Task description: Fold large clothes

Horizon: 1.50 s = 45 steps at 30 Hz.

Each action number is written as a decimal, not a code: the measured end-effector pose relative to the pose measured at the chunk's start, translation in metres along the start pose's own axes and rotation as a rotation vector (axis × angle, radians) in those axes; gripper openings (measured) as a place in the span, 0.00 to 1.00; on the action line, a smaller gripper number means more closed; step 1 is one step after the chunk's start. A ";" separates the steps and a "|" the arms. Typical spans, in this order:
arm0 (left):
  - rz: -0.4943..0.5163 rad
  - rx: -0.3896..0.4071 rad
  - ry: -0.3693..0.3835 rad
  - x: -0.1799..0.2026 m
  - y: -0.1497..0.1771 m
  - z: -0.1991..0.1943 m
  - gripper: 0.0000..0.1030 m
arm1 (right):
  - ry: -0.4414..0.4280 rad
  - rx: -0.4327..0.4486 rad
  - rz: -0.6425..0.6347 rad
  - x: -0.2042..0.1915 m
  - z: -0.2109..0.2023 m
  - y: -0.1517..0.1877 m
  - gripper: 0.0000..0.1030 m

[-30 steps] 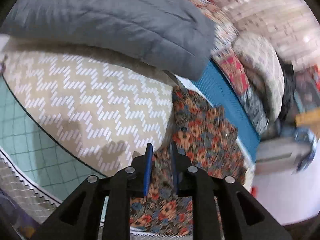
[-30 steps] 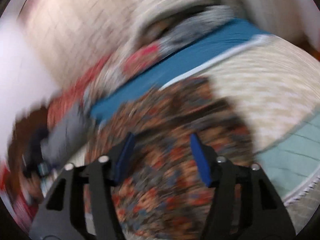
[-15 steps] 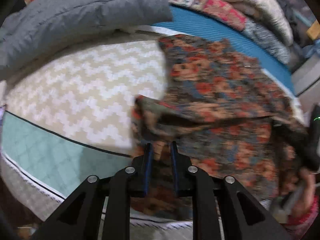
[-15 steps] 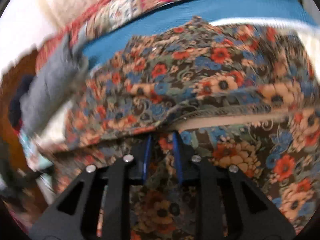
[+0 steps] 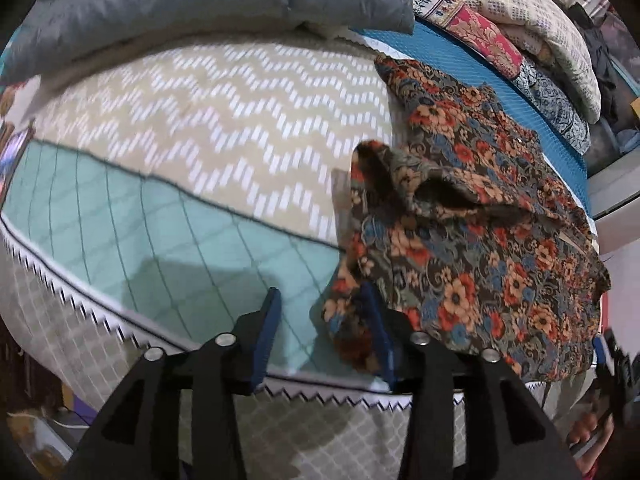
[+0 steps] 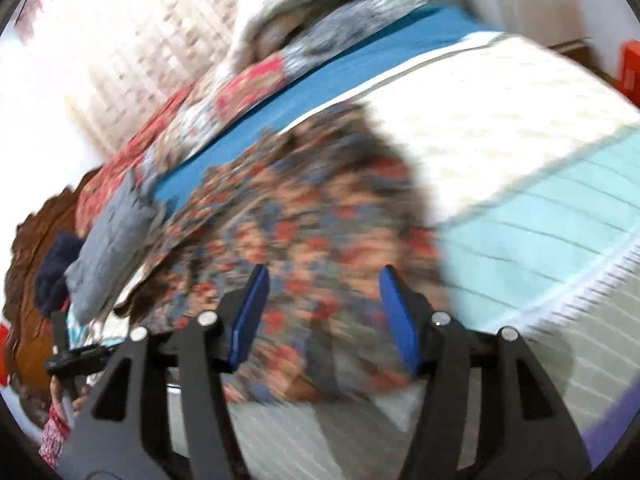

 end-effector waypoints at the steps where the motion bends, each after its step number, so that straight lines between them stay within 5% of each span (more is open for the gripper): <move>1: -0.001 0.000 -0.002 -0.001 0.002 0.000 0.00 | 0.031 0.017 0.013 0.012 -0.009 0.003 0.54; 7: 0.003 0.018 -0.007 0.011 -0.007 0.004 0.00 | 0.086 -0.036 0.063 0.049 -0.006 0.011 0.53; 9: 0.044 0.042 -0.057 0.021 -0.011 0.008 0.00 | 0.058 -0.065 0.047 0.046 -0.001 0.015 0.20; 10: 0.063 0.041 -0.085 0.025 -0.014 0.012 0.00 | 0.076 -0.064 0.027 0.042 -0.002 0.016 0.12; 13: 0.091 0.011 -0.218 0.028 -0.024 0.029 0.11 | 0.104 -0.025 0.009 0.037 -0.020 0.016 0.07; 16: 0.060 -0.005 -0.236 0.022 -0.028 0.030 0.11 | 0.163 -0.064 0.035 0.049 -0.022 0.029 0.06; 21: 0.093 -0.023 -0.238 0.019 -0.021 0.028 0.11 | 0.114 -0.091 0.112 0.065 -0.011 0.037 0.08; 25: 0.077 -0.035 -0.167 0.016 -0.016 0.015 0.10 | 0.141 -0.020 0.078 0.060 -0.028 0.027 0.32; 31: 0.092 0.001 -0.123 0.016 0.000 -0.009 0.10 | 0.147 0.040 0.008 0.038 -0.038 0.016 0.33; 35: 0.204 0.076 -0.061 0.053 0.001 -0.030 0.10 | 0.142 0.073 -0.075 0.013 -0.027 -0.012 0.33; 41: 0.413 0.025 -0.060 0.106 -0.015 0.003 0.10 | 0.123 0.048 -0.122 -0.012 0.018 -0.054 0.33; 45: 0.382 0.002 -0.118 0.109 -0.056 0.039 0.10 | 0.150 -0.016 -0.074 -0.004 0.052 -0.069 0.33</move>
Point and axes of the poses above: each gripper's, at about its wrist camera, not at the fingertips, and z roughly the way its jaws point, x to its right, y to its underside, the point moved 2 cm from there along z, roughly the way its jaws point, and after that the axes turned 7 degrees about y, right-handed, at the moved point
